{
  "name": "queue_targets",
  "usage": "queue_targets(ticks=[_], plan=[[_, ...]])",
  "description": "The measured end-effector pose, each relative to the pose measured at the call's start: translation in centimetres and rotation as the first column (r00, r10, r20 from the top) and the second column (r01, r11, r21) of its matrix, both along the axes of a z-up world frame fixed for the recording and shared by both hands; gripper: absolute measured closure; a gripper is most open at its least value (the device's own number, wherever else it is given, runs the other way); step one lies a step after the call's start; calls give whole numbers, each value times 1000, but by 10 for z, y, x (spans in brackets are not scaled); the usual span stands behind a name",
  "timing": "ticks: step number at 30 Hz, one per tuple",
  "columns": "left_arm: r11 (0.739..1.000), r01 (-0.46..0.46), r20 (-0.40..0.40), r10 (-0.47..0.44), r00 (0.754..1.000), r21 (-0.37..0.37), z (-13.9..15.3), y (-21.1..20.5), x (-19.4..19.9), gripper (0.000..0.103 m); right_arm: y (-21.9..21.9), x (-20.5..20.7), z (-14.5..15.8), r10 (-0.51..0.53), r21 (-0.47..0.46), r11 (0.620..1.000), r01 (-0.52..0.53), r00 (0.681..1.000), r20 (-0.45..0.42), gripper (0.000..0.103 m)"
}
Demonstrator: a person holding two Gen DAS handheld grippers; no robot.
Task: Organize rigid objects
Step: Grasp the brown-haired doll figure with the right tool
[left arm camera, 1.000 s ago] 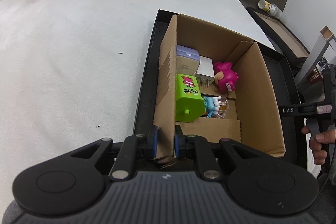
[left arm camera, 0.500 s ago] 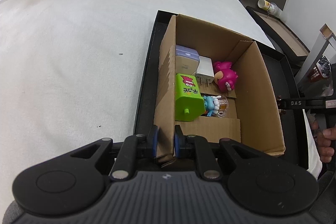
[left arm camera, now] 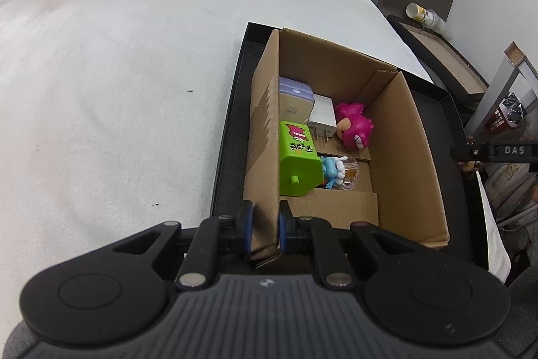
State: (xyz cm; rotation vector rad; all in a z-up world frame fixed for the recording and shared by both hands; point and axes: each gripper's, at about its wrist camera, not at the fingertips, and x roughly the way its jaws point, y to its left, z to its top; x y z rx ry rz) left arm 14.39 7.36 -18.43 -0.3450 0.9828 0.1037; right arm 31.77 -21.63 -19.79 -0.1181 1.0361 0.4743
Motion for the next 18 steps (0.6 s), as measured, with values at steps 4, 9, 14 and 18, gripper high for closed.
queue_targets(ticks=[4, 9, 14, 18], plan=[[1000, 1, 4, -1, 1000, -6, 1, 1, -1, 89, 3, -2, 12, 11, 4, 1000, -11, 1000, 19, 60], [1000, 4, 14, -4, 1000, -22, 2, 3, -3, 89, 9, -3, 22, 14, 7, 1000, -14, 999, 29, 60], [999, 10, 19, -10, 1000, -31, 2, 4, -4, 89, 20, -9, 35, 39, 13, 999, -40, 998, 47, 60], [999, 12, 25, -11, 1000, -43, 2, 6, -6, 88, 31, -11, 41, 69, 4, 998, -69, 995, 69, 60]])
